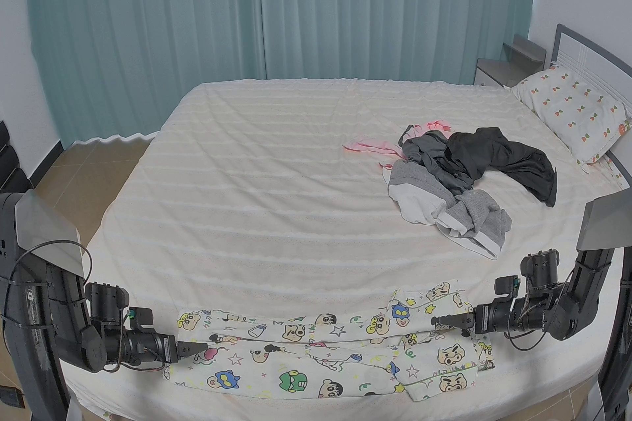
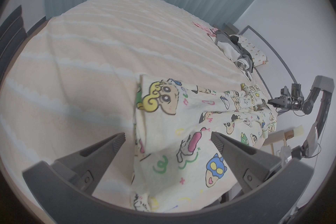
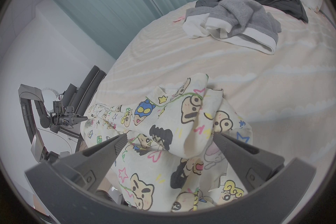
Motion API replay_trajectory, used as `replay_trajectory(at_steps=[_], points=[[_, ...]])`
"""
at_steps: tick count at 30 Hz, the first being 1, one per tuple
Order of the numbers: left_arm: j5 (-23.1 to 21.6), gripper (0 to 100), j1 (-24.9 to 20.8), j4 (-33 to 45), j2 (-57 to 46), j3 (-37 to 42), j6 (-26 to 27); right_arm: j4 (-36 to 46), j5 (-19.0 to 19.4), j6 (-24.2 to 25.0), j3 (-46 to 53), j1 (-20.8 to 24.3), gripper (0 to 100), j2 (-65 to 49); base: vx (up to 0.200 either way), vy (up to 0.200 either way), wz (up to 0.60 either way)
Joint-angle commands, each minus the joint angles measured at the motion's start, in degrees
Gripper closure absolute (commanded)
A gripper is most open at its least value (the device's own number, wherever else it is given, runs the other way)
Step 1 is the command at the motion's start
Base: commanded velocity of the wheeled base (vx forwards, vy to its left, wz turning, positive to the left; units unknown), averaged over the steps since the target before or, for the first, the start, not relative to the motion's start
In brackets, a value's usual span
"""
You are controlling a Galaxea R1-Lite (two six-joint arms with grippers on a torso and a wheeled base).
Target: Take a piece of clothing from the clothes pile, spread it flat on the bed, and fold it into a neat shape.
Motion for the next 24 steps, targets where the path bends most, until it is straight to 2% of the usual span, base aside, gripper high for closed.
replay_trajectory(at_steps=[1,2,4,8,12,15,21,24], points=[[-2.32,0,5.08,0.00,-0.80,1.93,-0.08,-0.31,-0.01,-0.01,0.61,0.31,0,-2.43,0.000,0.000,0.00],[-2.32,0,5.08,0.00,-0.80,1.93,-0.08,-0.31,-0.01,-0.01,0.61,0.31,0,-2.43,0.000,0.000,0.00],[-5.92,0,8.86,-0.08,-0.89,2.64,-0.08,-0.31,-0.01,-0.01,0.79,0.57,0,-3.48,0.000,0.000,0.00],[-10.14,0,12.90,-0.08,-0.89,3.52,-0.34,-0.39,-0.01,0.07,0.79,0.74,0,-4.19,0.000,0.000,0.00],[-12.95,0,14.13,-0.79,-2.04,3.78,-4.56,-0.22,-0.10,0.07,0.79,2.33,0,-4.10,0.000,0.000,0.00],[-13.13,0,14.04,-2.72,-2.39,3.87,-8.25,-0.22,-0.28,0.07,0.26,3.38,0,-2.16,0.000,0.000,0.00],[-13.21,0,14.04,-3.86,-2.12,4.48,-8.60,-0.39,-3.44,-0.01,-1.32,4.79,0,2.49,0.000,0.000,0.00],[-13.30,0,14.04,-4.04,-2.04,4.57,-8.60,-0.48,-3.44,0.07,-1.76,5.49,0,3.37,0.000,0.000,0.00]])
